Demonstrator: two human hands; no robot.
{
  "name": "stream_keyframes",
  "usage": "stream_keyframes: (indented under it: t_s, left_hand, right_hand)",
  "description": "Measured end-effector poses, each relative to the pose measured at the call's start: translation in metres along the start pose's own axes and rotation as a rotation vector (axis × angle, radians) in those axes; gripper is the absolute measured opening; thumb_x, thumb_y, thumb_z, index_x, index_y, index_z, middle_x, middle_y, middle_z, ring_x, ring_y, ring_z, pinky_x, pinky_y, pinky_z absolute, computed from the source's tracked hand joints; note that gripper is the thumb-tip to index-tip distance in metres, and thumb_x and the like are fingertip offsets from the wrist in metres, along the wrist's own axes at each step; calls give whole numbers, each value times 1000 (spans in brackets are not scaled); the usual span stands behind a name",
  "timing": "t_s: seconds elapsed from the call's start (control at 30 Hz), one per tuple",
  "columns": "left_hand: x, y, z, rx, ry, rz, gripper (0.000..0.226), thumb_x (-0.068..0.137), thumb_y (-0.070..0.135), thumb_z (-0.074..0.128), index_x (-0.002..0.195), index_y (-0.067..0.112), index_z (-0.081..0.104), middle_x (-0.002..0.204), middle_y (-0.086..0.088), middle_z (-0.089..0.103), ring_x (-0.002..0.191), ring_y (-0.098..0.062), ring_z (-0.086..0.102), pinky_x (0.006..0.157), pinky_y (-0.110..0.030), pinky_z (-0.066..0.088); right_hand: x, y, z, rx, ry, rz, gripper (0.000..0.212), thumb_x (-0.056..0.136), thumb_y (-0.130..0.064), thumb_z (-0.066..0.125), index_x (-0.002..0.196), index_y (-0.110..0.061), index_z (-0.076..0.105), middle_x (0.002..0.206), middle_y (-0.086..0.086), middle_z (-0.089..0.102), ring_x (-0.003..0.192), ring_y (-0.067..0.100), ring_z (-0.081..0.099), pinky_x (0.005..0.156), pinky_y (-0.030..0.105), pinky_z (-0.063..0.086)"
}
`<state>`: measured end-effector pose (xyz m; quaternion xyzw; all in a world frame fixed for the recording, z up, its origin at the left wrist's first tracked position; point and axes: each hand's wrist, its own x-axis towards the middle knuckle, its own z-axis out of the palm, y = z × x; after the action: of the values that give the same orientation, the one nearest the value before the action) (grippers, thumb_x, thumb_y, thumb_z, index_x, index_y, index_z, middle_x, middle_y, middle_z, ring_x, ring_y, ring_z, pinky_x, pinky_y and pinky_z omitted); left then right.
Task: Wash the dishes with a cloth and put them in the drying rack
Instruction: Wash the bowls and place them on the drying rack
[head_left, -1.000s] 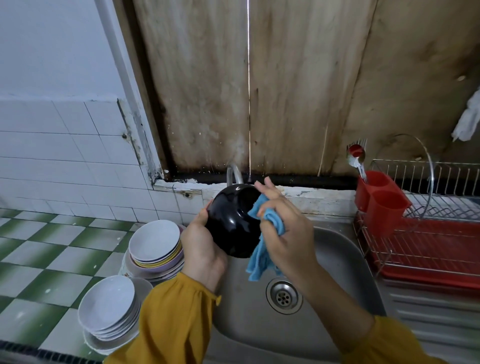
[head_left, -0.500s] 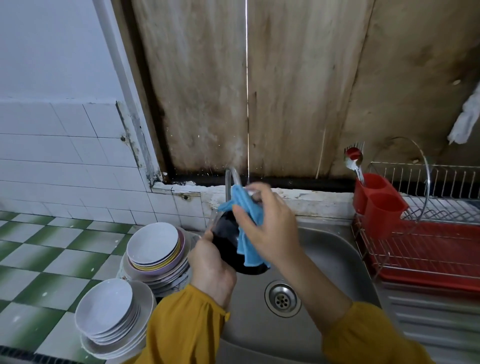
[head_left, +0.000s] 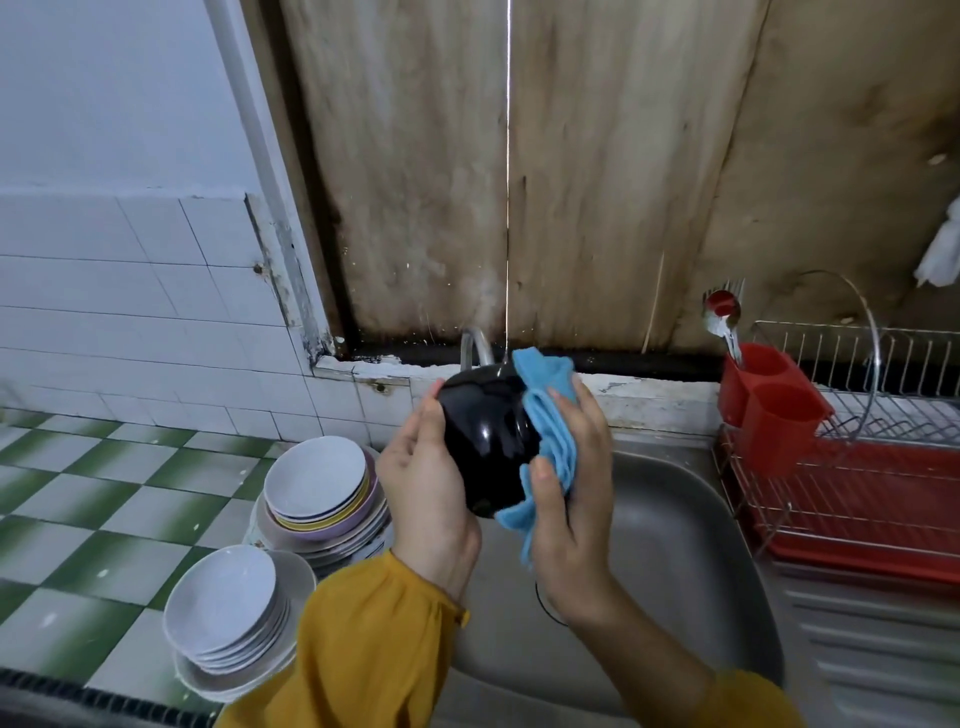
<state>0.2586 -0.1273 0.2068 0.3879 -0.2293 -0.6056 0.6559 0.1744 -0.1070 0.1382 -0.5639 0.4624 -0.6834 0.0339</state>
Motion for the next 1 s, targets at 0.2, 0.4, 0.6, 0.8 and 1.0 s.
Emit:
stream_keyframes:
  t_s: [0.2, 0.4, 0.6, 0.8, 1.0]
  left_hand:
    - [-3, 12, 4, 87, -239, 50, 23, 99, 12, 49, 107, 14, 70, 94, -4, 76, 95, -19, 71, 89, -36, 56]
    - [0, 28, -6, 407, -453, 386, 24, 99, 12, 49, 104, 20, 72, 99, 3, 76, 98, -13, 70, 86, -27, 57]
    - [0, 7, -20, 613, -394, 538, 27, 89, 1, 63, 85, 26, 71, 72, 14, 71, 69, 1, 63, 65, -22, 52]
    - [-16, 12, -21, 396, -298, 534, 20, 94, 8, 57, 97, 26, 67, 51, 6, 65, 49, -1, 61, 50, -17, 50]
    - [-17, 29, -15, 419, -425, 604, 15, 96, 14, 58, 100, 27, 65, 48, 0, 60, 42, -9, 52, 44, -18, 41]
  right_hand:
    - [1, -10, 0, 792, 332, 606, 49, 80, -54, 59, 123, -30, 57, 116, -2, 67, 113, 18, 62, 88, 32, 52]
    - [56, -19, -29, 591, -31, 619, 38, 80, -38, 56, 107, -13, 65, 99, 5, 71, 96, 19, 68, 77, 30, 55]
    - [30, -36, -14, -304, -289, -166, 44, 95, -40, 42, 132, -21, 55, 136, -1, 53, 129, 18, 47, 110, 37, 34]
    - [42, -23, -17, 460, -32, 602, 22, 101, -26, 45, 99, -19, 66, 89, -3, 72, 87, 13, 67, 76, 25, 52]
    - [34, -43, -17, 588, 65, 421, 28, 93, -27, 41, 113, -23, 60, 104, -10, 71, 104, 8, 64, 84, 19, 49]
